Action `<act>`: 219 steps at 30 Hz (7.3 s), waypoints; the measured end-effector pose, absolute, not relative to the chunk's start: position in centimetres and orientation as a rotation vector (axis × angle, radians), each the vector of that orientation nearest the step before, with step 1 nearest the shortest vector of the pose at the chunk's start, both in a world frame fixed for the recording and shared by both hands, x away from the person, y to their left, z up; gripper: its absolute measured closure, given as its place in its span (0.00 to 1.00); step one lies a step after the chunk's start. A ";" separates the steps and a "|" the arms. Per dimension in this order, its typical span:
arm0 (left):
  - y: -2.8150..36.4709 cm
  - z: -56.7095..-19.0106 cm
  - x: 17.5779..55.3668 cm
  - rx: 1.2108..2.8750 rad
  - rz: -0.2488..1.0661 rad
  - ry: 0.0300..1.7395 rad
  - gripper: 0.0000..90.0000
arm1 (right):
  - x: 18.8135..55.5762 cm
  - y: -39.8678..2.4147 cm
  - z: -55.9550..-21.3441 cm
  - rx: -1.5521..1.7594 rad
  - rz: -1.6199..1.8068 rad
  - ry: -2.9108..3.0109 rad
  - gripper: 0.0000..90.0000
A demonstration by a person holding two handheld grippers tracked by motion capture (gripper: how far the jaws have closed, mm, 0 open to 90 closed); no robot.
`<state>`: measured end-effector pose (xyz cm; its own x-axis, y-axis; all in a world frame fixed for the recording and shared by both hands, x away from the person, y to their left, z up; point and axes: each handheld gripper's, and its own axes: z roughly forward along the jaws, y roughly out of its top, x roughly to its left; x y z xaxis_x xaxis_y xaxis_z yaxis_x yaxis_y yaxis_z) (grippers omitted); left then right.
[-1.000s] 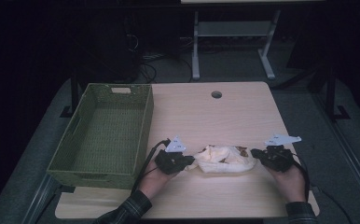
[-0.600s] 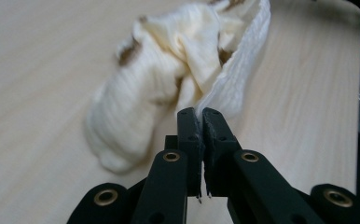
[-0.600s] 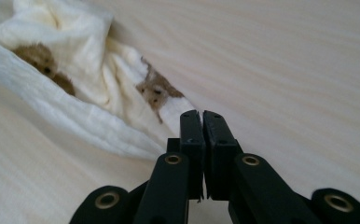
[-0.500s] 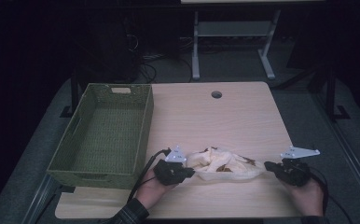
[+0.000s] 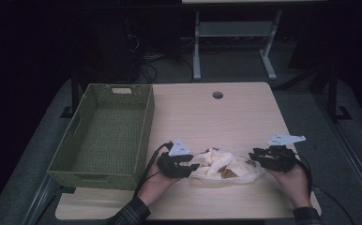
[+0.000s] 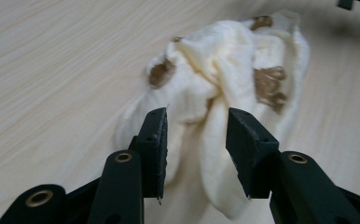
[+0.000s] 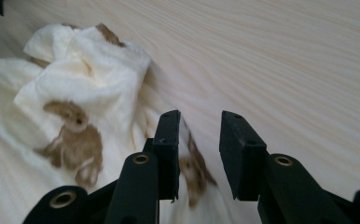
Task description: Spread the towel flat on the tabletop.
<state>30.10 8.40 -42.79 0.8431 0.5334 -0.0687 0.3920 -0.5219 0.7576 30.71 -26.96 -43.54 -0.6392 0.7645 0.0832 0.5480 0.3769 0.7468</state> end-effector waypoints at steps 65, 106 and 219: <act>-1.7 -43.9 36.3 2.227 0.104 0.556 0.96 | 31.4 -25.9 -42.9 0.998 1.151 2.392 1.00; 6.6 -43.6 32.6 2.255 0.225 0.674 0.71 | 32.6 -26.9 -43.8 1.135 1.206 2.383 0.77; 8.1 -44.6 33.3 2.247 0.303 0.754 0.60 | 30.7 -19.6 -44.9 0.751 1.324 2.700 0.92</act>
